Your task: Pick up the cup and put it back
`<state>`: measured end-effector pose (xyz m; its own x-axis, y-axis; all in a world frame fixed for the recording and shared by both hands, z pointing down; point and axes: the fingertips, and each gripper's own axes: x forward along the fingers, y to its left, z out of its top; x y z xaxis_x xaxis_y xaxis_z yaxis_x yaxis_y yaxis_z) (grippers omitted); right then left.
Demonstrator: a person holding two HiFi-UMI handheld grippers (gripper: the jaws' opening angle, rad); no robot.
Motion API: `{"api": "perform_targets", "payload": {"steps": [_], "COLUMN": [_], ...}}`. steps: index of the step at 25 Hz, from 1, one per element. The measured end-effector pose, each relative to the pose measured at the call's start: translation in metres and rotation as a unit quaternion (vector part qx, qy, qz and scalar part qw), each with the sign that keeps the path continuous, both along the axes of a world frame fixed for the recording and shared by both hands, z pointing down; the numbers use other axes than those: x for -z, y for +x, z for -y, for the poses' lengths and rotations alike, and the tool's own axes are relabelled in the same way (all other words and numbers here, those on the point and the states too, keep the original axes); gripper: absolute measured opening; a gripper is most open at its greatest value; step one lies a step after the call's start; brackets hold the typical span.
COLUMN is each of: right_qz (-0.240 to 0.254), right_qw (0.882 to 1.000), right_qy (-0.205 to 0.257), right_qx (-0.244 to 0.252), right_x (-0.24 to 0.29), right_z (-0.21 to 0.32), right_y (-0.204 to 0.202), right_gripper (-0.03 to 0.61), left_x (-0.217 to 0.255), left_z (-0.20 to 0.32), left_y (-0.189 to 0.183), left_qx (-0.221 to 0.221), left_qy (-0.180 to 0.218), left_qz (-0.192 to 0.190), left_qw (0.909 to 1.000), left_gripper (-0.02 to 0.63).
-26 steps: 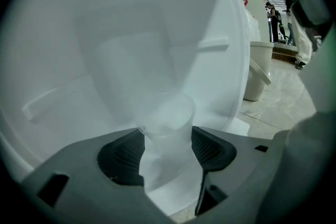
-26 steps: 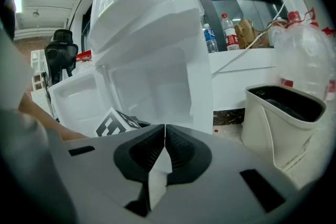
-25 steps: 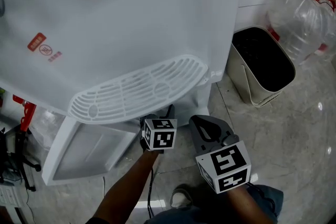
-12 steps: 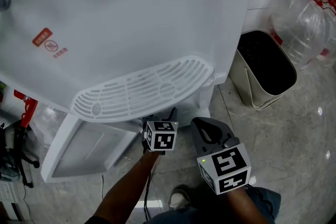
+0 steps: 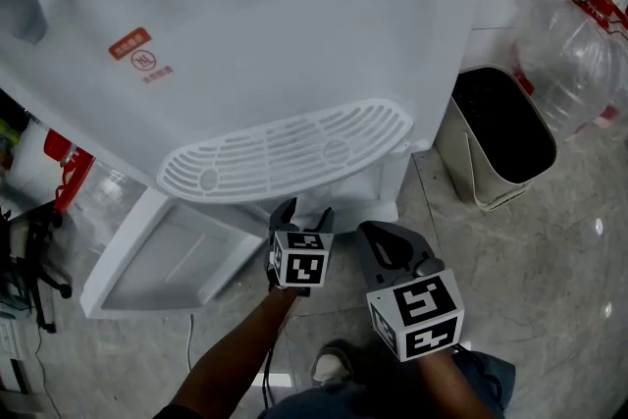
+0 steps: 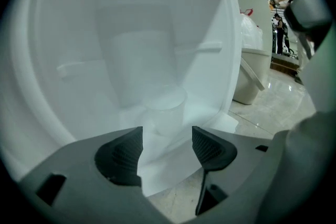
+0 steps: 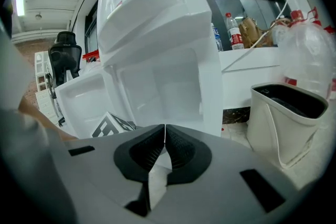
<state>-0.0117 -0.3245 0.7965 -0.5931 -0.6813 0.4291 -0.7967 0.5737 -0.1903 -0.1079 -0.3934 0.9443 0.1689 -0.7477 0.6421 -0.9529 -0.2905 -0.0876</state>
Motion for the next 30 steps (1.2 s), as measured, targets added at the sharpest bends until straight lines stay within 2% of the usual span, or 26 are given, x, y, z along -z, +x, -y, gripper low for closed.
{"api": "perform_targets", "payload": {"steps": [3,6,10,17,22,30], "right_qz": [0.001,0.006,0.015,0.021,0.029,0.038], "right_qw": [1.0,1.0,0.999,0.998,0.997,0.996], "right_qy": [0.001,0.006,0.016,0.025,0.033,0.044], "right_qx": [0.008,0.015,0.027,0.048,0.062,0.074], "right_x": [0.004,0.013,0.025,0.046,0.062,0.082], "right_z": [-0.005,-0.01,-0.02,-0.042,-0.062,-0.084], "right_y": [-0.005,-0.008,-0.011,-0.012,-0.013,-0.015], "right_gripper": [0.021,0.021,0.021,0.021,0.021,0.021], "left_x": [0.012,0.032,0.072,0.143,0.182,0.216], "left_z": [-0.016,-0.034,-0.057,-0.097,-0.121,-0.155], "left_y": [-0.003,-0.002,0.0,0.009,0.008,0.007], "left_qx": [0.018,0.017,0.01,0.004,0.023,0.031], "left_qy": [0.004,0.011,0.041,0.089,0.109,0.129], "left_qz": [-0.022,-0.026,-0.028,-0.065,-0.078,-0.085], "left_qw": [0.9996,0.9995,0.9987,0.9939,0.9907,0.9874], "left_gripper": [0.295,0.289,0.206,0.14,0.097,0.048]}}
